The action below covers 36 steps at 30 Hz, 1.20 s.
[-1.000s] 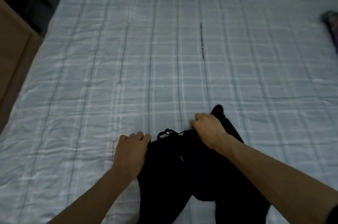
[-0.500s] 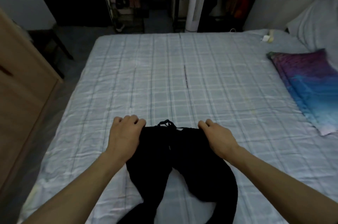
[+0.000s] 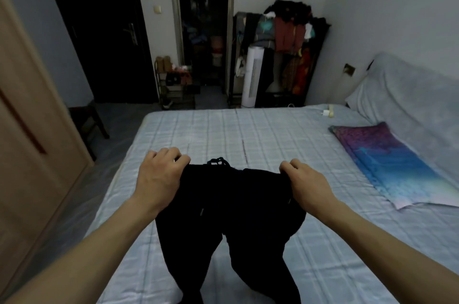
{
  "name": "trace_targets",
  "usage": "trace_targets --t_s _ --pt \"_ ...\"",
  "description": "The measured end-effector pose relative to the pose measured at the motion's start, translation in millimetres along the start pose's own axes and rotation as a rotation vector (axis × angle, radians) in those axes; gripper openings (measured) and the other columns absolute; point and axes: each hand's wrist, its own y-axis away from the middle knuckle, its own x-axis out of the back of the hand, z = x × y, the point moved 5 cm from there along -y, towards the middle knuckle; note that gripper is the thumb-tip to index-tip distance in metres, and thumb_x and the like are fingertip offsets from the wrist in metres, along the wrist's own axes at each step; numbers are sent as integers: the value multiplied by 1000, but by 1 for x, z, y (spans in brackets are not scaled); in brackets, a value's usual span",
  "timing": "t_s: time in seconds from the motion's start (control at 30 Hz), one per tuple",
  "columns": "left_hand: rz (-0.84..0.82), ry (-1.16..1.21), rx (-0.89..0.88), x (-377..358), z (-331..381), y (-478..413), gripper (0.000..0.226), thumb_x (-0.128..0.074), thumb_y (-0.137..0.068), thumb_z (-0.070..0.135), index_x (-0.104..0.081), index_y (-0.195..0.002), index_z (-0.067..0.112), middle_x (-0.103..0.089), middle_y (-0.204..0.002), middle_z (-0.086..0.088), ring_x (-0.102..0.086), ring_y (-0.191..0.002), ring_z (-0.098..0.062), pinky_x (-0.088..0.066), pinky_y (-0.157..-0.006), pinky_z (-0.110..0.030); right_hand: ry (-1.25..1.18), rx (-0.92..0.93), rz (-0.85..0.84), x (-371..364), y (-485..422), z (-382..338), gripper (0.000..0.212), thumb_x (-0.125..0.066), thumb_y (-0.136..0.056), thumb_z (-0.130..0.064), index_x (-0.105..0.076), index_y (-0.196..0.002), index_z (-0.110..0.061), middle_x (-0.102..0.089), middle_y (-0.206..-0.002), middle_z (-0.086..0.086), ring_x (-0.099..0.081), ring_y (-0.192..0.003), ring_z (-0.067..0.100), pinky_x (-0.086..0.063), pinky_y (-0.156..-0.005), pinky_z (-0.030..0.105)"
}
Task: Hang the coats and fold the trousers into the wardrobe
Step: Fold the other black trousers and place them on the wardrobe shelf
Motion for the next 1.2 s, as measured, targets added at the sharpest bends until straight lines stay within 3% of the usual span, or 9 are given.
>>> trace_targets --t_s 0.13,0.43,0.57,0.87,1.07,1.2 --pt "82 -6 0 45 -9 4 13 -55 -84 21 -67 -85 15 -60 -79 -5 -56 -68 -30 -29 -62 -38 16 -7 138 47 17 -13 16 -62 -87 -18 -54 -101 -19 -51 -91 2 -54 -71 26 -20 -47 27" --pt "157 -32 -5 119 -11 39 13 -58 -84 17 -68 -92 13 -60 -86 -9 -55 -74 -32 -32 -64 -39 -96 -27 350 116 72 -31 10 -65 -89 -19 -57 -95 -18 -56 -88 3 -56 -67 30 -46 -51 39" --pt "185 -51 10 156 0 55 22 -49 -91 23 -68 -93 11 -61 -85 -9 -58 -74 -33 -38 -68 -42 -133 10 409 147 100 -32 9 -64 -90 -17 -58 -97 -18 -57 -90 2 -57 -68 30 -49 -54 41" --pt "202 -133 46 232 53 108 24 -46 -88 24 -66 -99 16 -63 -96 -5 -59 -82 -32 -37 -76 -44 -270 75 477 179 171 -22 13 -61 -90 -10 -62 -100 -18 -59 -95 0 -58 -76 23 -51 -59 37" --pt "105 -142 79 254 78 166 28 -43 -88 28 -67 -99 19 -63 -102 -3 -59 -89 -29 -37 -74 -42 -312 122 460 168 214 -35 12 -61 -91 -9 -63 -100 -16 -57 -94 0 -56 -76 20 -52 -59 39" --pt "135 -136 64 276 85 191 30 -44 -87 31 -69 -97 16 -63 -111 -7 -57 -98 -31 -40 -74 -43 -290 152 492 174 235 -48 13 -65 -88 -6 -65 -98 -14 -56 -97 2 -55 -83 20 -53 -57 37"
